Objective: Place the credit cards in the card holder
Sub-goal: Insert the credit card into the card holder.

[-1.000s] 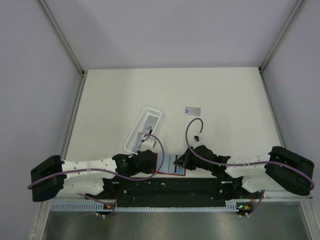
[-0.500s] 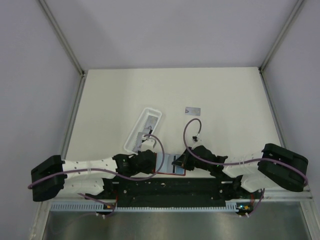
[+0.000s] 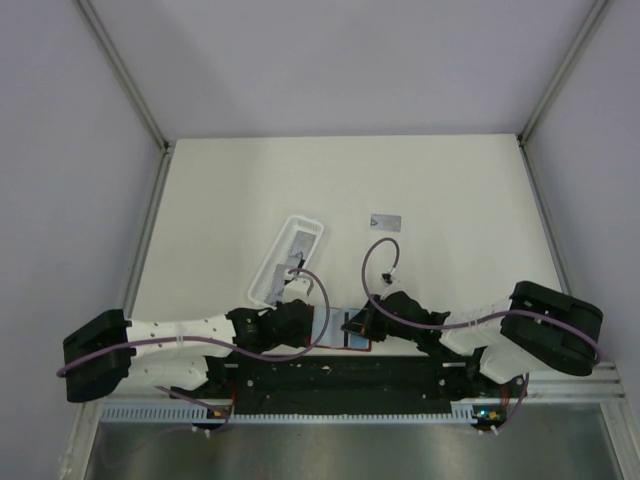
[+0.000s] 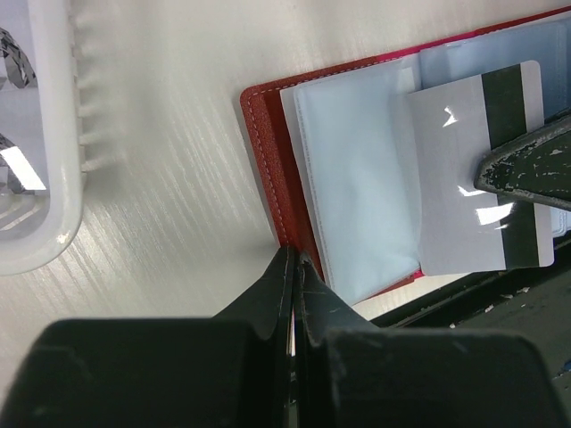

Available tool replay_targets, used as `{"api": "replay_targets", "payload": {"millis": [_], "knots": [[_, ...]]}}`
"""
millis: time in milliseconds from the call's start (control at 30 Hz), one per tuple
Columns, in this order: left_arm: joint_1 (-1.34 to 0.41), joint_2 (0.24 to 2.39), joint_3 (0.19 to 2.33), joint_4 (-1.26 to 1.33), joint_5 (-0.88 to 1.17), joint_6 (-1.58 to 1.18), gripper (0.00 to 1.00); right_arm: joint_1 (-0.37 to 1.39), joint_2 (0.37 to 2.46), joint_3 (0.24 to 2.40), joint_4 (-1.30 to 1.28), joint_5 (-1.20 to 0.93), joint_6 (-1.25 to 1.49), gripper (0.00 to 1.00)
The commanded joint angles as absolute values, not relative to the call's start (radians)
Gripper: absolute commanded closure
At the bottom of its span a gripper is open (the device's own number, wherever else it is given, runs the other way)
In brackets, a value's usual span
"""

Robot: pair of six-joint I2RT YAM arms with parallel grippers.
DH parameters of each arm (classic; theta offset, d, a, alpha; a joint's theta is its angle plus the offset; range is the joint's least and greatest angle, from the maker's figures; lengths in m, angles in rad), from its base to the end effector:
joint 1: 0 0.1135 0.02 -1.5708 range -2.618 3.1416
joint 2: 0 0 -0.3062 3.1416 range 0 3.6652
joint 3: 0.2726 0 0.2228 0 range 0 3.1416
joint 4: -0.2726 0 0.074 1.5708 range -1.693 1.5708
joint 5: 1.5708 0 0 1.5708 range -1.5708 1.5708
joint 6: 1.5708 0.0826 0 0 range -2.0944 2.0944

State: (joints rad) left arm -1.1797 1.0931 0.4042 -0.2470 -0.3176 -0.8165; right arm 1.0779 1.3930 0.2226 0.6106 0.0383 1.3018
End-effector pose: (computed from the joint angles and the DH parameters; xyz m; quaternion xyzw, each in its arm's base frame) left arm 0.0900 -0.1505 0.1726 0.1209 0.9316 -0.1776 0.2933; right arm 0.1151 0.2076 0.1575 0.1069 0.8683 0.4432 0.1956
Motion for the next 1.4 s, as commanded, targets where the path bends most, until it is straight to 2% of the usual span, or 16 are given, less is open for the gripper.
{"api": "replay_targets", "payload": {"millis": [0, 733, 1367], "knots": [[-1.177, 1.115, 0.416, -0.232, -0.327, -0.813, 1.00, 1.088, 1.428, 0.236, 0.649, 0.028, 1.276, 1.00], [-1.174, 1.124, 0.420, -0.247, -0.330, -0.815, 1.00, 1.089, 1.376, 0.299, 0.426, 0.150, 1.124, 1.00], [-1.172, 1.123, 0.419, -0.245, -0.327, -0.818, 1.00, 1.086, 1.503, 0.302, 0.572, 0.078, 1.149, 1.00]]}}
